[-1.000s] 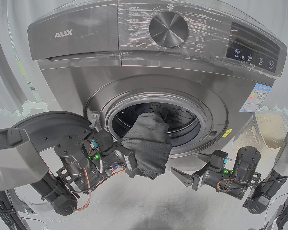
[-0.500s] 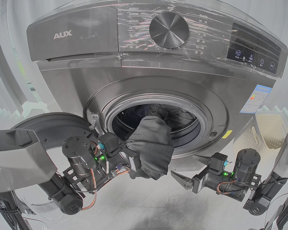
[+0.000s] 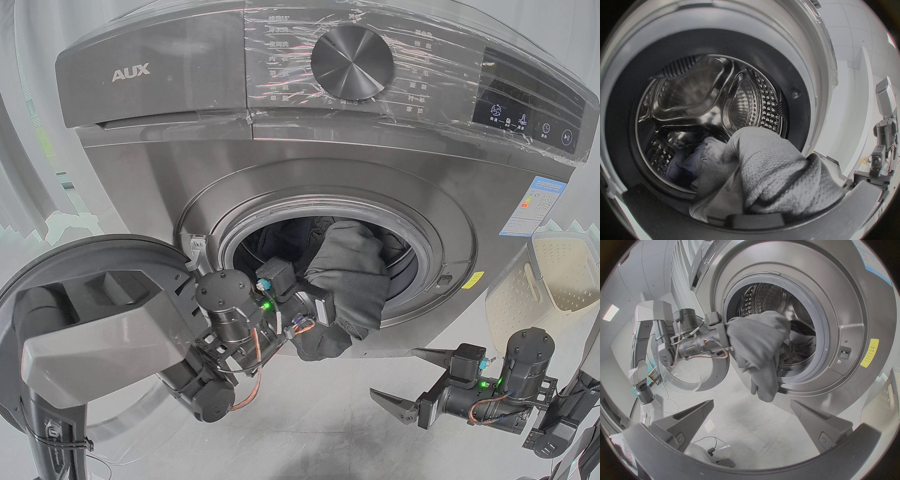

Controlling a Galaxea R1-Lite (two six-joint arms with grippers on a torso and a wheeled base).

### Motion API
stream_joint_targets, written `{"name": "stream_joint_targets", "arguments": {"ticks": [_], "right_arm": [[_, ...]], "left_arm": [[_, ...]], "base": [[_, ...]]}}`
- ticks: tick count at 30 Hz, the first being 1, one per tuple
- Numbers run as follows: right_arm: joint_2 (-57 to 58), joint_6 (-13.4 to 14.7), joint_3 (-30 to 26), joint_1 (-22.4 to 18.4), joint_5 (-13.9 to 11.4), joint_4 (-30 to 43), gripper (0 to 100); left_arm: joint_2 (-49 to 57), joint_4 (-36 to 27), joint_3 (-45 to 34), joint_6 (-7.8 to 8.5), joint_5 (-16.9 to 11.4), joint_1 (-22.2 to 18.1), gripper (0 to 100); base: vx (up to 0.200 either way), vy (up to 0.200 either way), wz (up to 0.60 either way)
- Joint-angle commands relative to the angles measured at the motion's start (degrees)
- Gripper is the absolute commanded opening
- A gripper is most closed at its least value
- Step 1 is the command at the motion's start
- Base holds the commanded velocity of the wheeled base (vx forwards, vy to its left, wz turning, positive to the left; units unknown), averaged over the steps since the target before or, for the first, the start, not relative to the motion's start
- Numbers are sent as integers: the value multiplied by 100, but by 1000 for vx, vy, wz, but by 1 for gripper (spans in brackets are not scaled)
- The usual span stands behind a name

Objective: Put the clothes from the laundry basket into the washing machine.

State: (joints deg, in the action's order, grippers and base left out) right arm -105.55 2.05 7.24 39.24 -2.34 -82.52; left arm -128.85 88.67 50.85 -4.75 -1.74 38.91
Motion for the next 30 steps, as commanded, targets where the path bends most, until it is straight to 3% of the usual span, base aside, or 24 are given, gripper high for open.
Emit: {"name": "stream_joint_targets", "arguments": {"ticks": [1,6,8,16,20,26,30], "right_arm": [[78,-3,-135,5,-91,16,100],[60,-3,-179,5,-91,16,100],[34,-3,-153,22,-100,16,100],[-80,15,-162,180,-91,16,100],[-98,15,-162,198,-91,16,100],[-317,33,-153,207,-100,16,100],[-344,41,-162,251,-100,16,100]], "left_arm": [[-843,-43,980,-8,51,-15,0],[-1019,-245,1586,-17,130,-156,0],[-1089,-544,1929,-26,315,-173,0],[-1687,-1326,3300,-26,605,-279,0],[-1792,-1634,3731,-17,623,-358,0],[-2012,-2056,4407,-96,649,-464,0],[-2267,-2197,5075,-157,895,-499,0]], "base": [[0,0,0],[0,0,0],[0,0,0],[0,0,0],[0,0,0],[0,0,0],[0,0,0]]}}
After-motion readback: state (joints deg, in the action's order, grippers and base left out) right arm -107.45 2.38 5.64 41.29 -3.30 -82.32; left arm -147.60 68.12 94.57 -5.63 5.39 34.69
